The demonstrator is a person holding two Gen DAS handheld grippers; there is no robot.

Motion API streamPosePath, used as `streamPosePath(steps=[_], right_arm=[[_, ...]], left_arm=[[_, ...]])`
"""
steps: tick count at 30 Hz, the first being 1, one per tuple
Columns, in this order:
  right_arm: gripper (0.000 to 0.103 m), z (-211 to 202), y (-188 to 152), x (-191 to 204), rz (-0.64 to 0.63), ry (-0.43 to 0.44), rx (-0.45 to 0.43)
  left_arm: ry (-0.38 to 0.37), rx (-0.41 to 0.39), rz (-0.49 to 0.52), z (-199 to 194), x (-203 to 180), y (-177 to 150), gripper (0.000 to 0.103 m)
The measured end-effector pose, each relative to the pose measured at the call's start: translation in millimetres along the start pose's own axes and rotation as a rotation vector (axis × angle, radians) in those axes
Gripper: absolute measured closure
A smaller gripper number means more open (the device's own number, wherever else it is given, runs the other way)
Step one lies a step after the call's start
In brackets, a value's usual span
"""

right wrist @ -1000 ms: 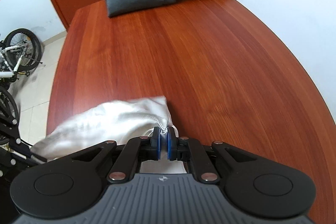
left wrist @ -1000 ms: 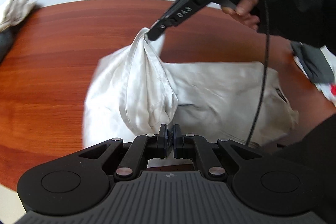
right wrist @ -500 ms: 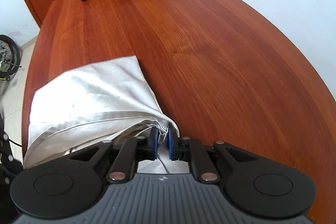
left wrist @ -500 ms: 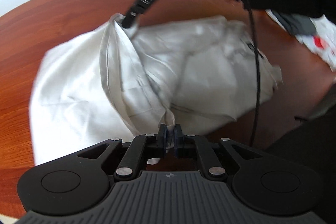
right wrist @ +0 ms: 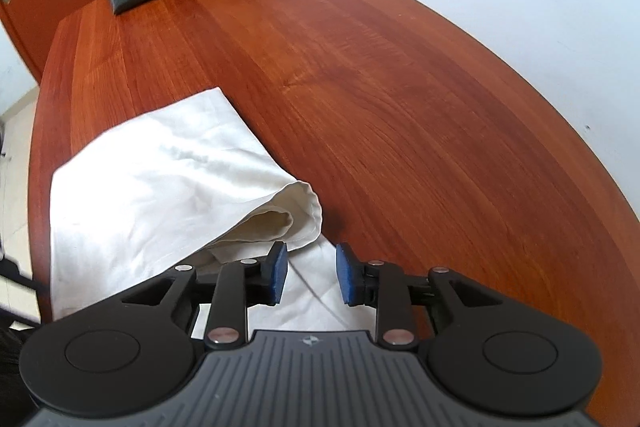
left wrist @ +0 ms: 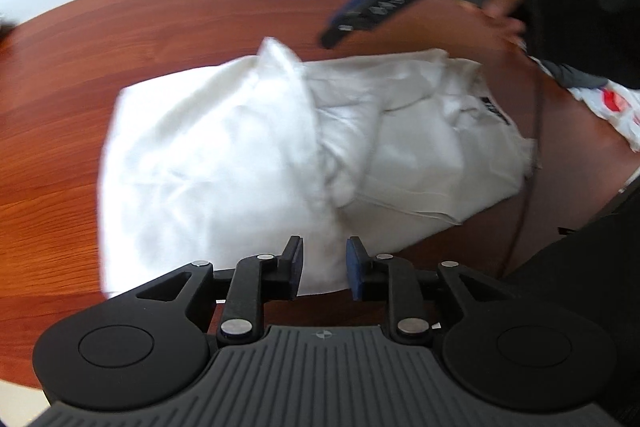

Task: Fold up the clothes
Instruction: 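Open both grippers and release the folded shirt bundle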

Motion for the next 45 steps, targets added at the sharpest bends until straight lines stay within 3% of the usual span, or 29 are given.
streamPosePath(steps=[5,15,17,21,41,45], right_arm=[[0.069,-8,-10,10,0.074,-0.006,-0.004],[0.067,-25,-30,44,0.198,-0.034,-0.005],[0.066,-26,-32,51,0.223,-0.046,-0.008],[0.054,-27,-38,65,0.288,-0.063,-0.021],[0.050,-38,-66,129,0.549,-0.202,-0.097],[0.047,-37,-69,141,0.605,-0.234,-0.111]], left_arm=[[0.021,-0.029,0.027,-16,25,1,0.068],[0.004,0.005,0.146,-27,81,1,0.068],[-0.022,0.011,0.168,-25,95,1,0.068],[-0.055,0.023,0.204,-19,114,3,0.068],[-0.331,0.046,0.543,23,152,24,0.058],[-0.344,0.058,0.640,35,158,27,0.056]])
Point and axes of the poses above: each gripper's, at about its wrist camera, not at the fingertips, and z roughly the way its jaws point, x to its left, y to its top, the point moved 7 cm from there along z, roughly the way its jaws point, and after that the axes turned 14 degrees about z, right-handed, at the moved point
